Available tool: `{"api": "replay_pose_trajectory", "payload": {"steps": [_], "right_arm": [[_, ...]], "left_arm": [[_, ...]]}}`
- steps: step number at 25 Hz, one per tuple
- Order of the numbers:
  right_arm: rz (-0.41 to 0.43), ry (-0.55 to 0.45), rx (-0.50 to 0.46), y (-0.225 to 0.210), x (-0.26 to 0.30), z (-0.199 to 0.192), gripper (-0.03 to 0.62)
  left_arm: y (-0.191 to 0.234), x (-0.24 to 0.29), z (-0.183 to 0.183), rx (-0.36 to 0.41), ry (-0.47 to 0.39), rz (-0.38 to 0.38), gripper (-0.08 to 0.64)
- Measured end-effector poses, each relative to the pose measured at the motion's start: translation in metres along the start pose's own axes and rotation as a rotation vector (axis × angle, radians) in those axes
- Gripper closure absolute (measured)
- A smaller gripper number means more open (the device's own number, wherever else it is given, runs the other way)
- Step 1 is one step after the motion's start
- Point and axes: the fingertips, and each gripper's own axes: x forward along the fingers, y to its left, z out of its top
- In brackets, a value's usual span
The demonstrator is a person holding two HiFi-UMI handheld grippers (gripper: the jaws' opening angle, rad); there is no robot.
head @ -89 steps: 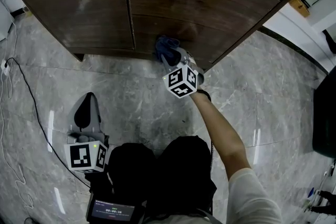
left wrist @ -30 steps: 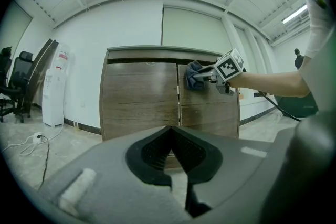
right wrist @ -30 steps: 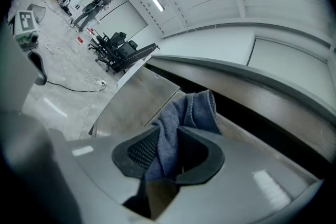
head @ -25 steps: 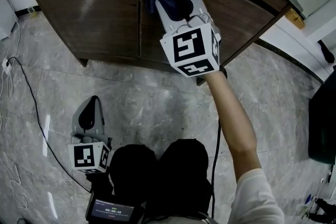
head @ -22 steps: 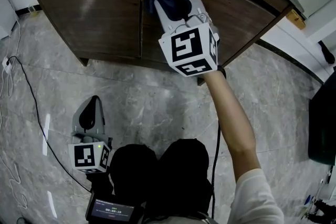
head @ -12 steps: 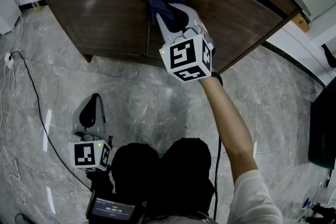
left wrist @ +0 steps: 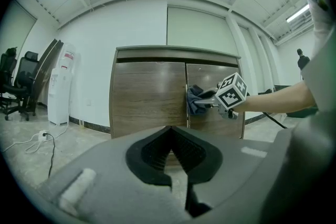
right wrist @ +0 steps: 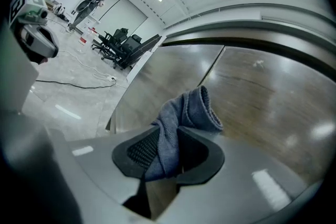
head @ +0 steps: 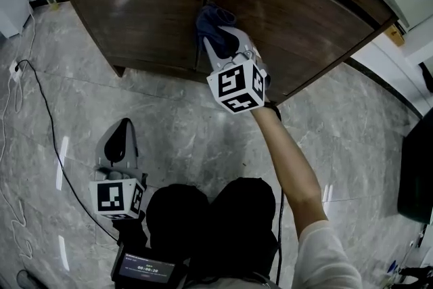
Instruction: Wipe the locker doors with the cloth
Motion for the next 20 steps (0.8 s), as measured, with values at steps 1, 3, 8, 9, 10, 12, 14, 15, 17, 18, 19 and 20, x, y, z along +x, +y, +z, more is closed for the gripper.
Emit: {"api": "replay_pose_trajectory", "payload": {"steps": [1,3,8,9,10,12,14,15,17,18,19,20], "right_arm": [[0.007,0.008,0.004,0.004,0.002,-0.005,0.486],[0.022,0.023,0.010,0.013,0.006,-0.014,0.486],[0.055,0.050,0.019,0.032,0.016,-0.031,0.486],[0.062,0.056,0.021,0.036,0.018,-0.034,0.486],[0.069,0.062,0.023,0.040,0.019,-0.037,0.486],[0.084,0.076,0.027,0.048,0.023,-0.043,0.486],[0.098,0.090,0.030,0.056,0.027,-0.050,0.486],[0.104,0.097,0.031,0.060,0.029,-0.053,0.486],[0.118,0.110,0.036,0.067,0.032,-0.059,0.486],[0.126,0.117,0.043,0.071,0.034,-0.062,0.486],[0.135,0.124,0.055,0.074,0.035,-0.065,0.486],[0.143,0.131,0.070,0.077,0.036,-0.068,0.486]], "left_arm": [[0.001,0.000,0.000,0.000,0.001,0.002,0.557],[0.004,-0.001,0.000,0.001,0.002,0.006,0.557],[0.008,-0.003,-0.003,-0.001,0.007,0.013,0.557],[0.009,-0.003,-0.003,-0.002,0.008,0.013,0.557],[0.009,-0.003,-0.004,-0.003,0.008,0.013,0.557],[0.010,-0.003,-0.004,-0.004,0.009,0.013,0.557],[0.012,-0.004,-0.006,-0.005,0.012,0.016,0.557],[0.013,-0.005,-0.006,-0.006,0.013,0.018,0.557],[0.015,-0.005,-0.008,-0.006,0.016,0.024,0.557],[0.017,-0.006,-0.008,-0.006,0.018,0.026,0.557],[0.018,-0.006,-0.008,-0.006,0.019,0.028,0.557],[0.018,-0.006,-0.009,-0.006,0.021,0.029,0.557]]}}
